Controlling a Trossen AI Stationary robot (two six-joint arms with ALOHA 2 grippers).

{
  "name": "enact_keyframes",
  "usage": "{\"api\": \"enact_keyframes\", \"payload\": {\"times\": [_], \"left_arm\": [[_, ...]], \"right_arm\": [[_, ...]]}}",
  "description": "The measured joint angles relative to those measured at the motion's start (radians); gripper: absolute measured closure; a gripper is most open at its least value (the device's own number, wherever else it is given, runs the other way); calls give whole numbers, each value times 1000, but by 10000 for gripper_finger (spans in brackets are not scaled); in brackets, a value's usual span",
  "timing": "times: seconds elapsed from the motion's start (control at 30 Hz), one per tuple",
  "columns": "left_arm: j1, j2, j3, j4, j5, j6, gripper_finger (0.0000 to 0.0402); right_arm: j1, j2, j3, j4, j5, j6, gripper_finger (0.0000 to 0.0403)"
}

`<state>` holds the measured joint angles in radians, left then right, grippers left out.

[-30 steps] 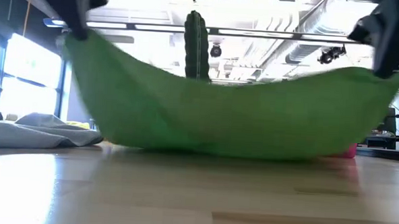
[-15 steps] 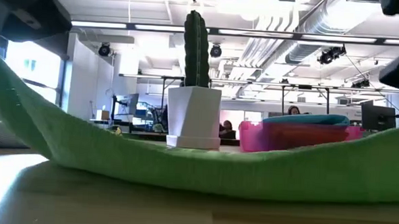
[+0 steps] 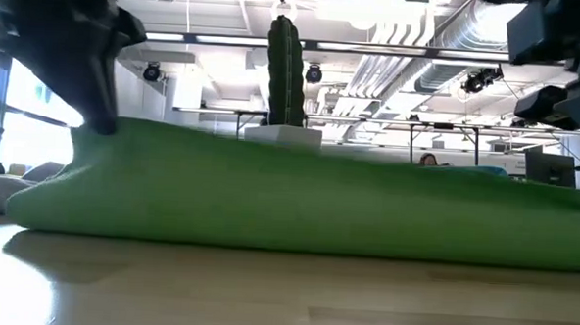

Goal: Fold microfiber towels
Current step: Fold the yellow green towel

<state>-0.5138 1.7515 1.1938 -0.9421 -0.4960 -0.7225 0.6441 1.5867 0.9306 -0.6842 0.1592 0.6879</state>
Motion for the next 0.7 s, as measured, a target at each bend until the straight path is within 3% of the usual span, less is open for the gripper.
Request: {"api": "enact_keyframes", "payload": {"times": [0.37, 0.7], "left_arm": [[135, 0, -88, 20, -58, 52, 401], [246, 1, -120, 30, -200, 107, 401]], "right_arm": [[-119, -6, 0, -75, 85, -190, 403], [-272, -6, -2, -164, 172, -284, 403]]}}
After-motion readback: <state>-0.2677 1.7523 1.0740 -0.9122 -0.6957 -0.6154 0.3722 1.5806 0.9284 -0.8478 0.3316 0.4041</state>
